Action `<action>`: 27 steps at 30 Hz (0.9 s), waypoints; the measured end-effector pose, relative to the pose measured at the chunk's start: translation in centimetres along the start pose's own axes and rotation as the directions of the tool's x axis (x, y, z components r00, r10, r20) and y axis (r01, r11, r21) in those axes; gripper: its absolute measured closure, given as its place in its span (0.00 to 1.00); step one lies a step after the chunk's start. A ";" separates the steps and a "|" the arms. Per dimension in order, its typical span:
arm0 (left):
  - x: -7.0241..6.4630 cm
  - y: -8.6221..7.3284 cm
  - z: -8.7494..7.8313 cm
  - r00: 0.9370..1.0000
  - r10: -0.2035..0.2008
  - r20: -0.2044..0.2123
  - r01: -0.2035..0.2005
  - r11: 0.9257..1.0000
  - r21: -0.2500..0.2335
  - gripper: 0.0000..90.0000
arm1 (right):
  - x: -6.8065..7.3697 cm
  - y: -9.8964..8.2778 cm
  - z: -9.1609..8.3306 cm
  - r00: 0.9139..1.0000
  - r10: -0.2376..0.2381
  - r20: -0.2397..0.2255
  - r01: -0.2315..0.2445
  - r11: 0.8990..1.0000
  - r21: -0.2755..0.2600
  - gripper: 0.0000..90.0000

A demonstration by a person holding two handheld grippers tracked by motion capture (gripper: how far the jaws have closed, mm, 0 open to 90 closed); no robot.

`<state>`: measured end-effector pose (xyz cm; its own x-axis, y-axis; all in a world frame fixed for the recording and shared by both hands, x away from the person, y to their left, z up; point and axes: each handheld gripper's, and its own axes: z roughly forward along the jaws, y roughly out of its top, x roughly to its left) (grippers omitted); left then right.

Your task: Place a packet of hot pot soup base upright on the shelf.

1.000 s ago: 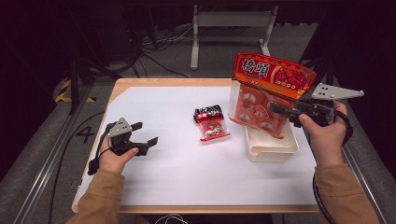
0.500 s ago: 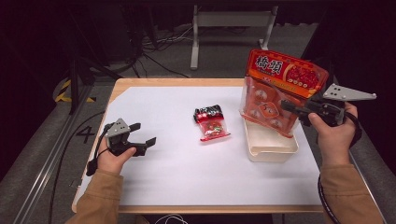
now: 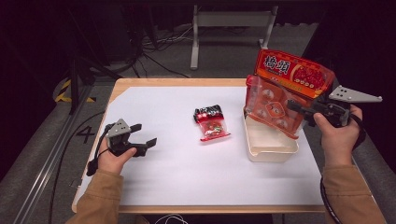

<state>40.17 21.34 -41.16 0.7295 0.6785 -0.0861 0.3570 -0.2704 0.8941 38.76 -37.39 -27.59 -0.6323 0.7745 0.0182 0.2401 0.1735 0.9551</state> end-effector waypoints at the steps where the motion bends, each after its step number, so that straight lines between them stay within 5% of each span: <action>1: 0.0 0.0 0.0 1.000 0.000 0.002 0.000 1.000 0.003 0.13 | 0.0 -0.1 0.1 1.000 0.002 0.005 -0.002 1.000 0.002 0.78; 27: 0.1 -0.3 0.0 1.000 -0.006 0.005 0.006 1.000 0.009 0.13 | -0.3 -3.8 2.2 0.999 0.021 0.042 -0.022 0.999 0.031 0.78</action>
<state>40.12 21.47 -41.46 0.7300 0.6770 -0.0935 0.3664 -0.2722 0.8897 39.66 -36.95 -31.86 -0.5957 0.8028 0.0257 0.2770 0.1752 0.9448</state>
